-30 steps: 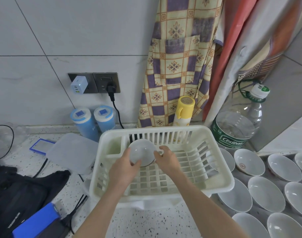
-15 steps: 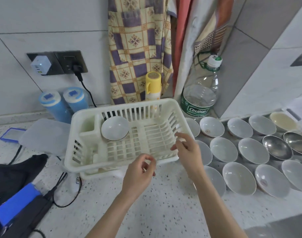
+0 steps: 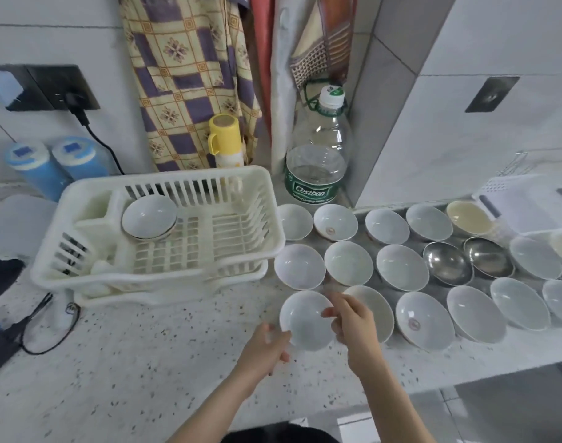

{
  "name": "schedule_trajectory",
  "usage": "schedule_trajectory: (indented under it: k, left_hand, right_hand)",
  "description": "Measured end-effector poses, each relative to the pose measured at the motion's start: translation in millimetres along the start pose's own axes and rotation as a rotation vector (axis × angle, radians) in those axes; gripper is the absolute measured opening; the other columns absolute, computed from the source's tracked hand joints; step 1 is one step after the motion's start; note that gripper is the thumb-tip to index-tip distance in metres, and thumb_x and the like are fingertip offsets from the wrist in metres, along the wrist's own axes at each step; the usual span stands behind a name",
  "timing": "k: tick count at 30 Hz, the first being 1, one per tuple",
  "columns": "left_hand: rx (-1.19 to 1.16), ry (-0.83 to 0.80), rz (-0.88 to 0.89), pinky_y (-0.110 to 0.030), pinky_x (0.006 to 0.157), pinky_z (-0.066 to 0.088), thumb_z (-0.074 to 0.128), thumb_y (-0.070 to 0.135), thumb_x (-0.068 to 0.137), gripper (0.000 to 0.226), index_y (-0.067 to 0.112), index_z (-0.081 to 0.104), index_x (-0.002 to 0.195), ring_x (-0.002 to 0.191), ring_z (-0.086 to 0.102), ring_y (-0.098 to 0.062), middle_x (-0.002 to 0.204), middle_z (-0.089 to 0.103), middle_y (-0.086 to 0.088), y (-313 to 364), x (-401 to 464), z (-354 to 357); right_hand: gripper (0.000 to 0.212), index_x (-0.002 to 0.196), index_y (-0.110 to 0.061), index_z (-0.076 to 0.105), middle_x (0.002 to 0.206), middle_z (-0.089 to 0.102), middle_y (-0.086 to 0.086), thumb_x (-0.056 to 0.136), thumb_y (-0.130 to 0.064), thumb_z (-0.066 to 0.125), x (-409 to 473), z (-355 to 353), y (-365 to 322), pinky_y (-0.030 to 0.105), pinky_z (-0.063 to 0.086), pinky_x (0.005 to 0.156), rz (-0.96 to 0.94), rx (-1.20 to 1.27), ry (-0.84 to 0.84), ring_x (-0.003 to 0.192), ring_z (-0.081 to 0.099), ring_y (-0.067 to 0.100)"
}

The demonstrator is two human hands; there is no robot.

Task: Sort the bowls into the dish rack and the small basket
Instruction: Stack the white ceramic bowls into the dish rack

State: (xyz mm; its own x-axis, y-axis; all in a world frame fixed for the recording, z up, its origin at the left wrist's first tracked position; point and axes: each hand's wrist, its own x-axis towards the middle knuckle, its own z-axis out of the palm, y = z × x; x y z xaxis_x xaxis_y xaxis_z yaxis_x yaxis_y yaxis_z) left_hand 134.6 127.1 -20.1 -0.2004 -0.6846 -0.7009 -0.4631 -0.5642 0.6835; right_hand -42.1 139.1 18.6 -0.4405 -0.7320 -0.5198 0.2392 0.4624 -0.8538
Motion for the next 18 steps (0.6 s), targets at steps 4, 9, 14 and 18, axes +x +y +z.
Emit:
schedule_trajectory:
  k: [4, 9, 14, 18]
  left_hand:
    - [-0.162, 0.056, -0.064, -0.020, 0.042, 0.030, 0.056, 0.044, 0.092, 0.039, 0.030, 0.045, 0.127, 0.045, 0.045, -0.009, 0.082, 0.078, 0.001, -9, 7, 27]
    - [-0.290, 0.145, -0.060, -0.020, 0.039, 0.030, 0.054, 0.026, 0.093, 0.028, 0.026, 0.050, 0.120, 0.044, 0.046, -0.010, 0.077, 0.078, 0.000, -8, 11, 42]
    - [-0.364, 0.128, -0.099, -0.020, 0.038, 0.028, 0.054, 0.022, 0.093, 0.026, 0.025, 0.052, 0.118, 0.049, 0.043, -0.012, 0.082, 0.079, -0.007, -4, 14, 48]
    - [-0.414, 0.115, -0.106, -0.020, 0.038, 0.027, 0.052, 0.016, 0.092, 0.024, 0.026, 0.056, 0.114, 0.049, 0.042, -0.011, 0.085, 0.079, -0.009, -7, 14, 50]
  right_hand:
    - [0.023, 0.094, -0.004, 0.070, 0.062, 0.068, 0.005, 0.091, -0.025, 0.060, -5, -33, 28, 0.019, 0.023, 0.035, 0.217, 0.028, -0.044, 0.039, 0.034, 0.009]
    - [0.044, 0.102, -0.003, 0.069, 0.065, 0.070, 0.005, 0.090, -0.044, 0.061, -8, -52, 54, 0.020, 0.022, 0.035, 0.494, 0.110, -0.089, 0.041, 0.034, 0.010]
    - [0.040, 0.110, -0.010, 0.060, 0.086, 0.075, 0.011, 0.092, -0.045, 0.057, -2, -62, 59, 0.019, 0.023, 0.032, 0.491, 0.171, 0.090, 0.041, 0.036, 0.010]
    - [0.030, 0.115, -0.019, 0.053, 0.093, 0.076, 0.009, 0.093, -0.039, 0.057, 1, -66, 56, 0.020, 0.025, 0.034, 0.428, 0.186, 0.139, 0.046, 0.042, 0.012]
